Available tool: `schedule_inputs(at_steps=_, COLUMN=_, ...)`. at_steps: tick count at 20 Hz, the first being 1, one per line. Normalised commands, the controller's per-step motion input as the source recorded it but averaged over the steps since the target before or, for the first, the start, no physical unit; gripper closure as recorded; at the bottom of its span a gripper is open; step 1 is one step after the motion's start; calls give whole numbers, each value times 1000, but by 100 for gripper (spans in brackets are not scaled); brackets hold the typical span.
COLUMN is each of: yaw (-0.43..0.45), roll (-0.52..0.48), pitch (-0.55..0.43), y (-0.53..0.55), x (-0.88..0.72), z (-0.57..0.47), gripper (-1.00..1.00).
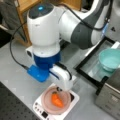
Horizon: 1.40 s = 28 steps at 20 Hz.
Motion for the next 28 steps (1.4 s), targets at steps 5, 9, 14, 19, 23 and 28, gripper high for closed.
schedule_inputs(at_steps=5, yaw=161, roll=-233, pitch=126, y=35, x=280, z=125, gripper=-100)
schedule_inputs(at_steps=9, yaw=161, roll=-233, pitch=126, y=35, x=280, z=125, gripper=-100)
schedule_inputs(at_steps=14, yaw=161, roll=-233, pitch=126, y=35, x=279, z=125, gripper=-100)
schedule_inputs(at_steps=19, yaw=161, roll=-233, pitch=126, y=34, x=279, z=125, gripper=-100)
schedule_inputs(at_steps=23, yaw=161, roll=-233, pitch=126, y=34, x=279, z=125, gripper=-100)
schedule_inputs(at_steps=28, yaw=-391, roll=-235, pitch=329, y=20, x=326, z=164, gripper=-100)
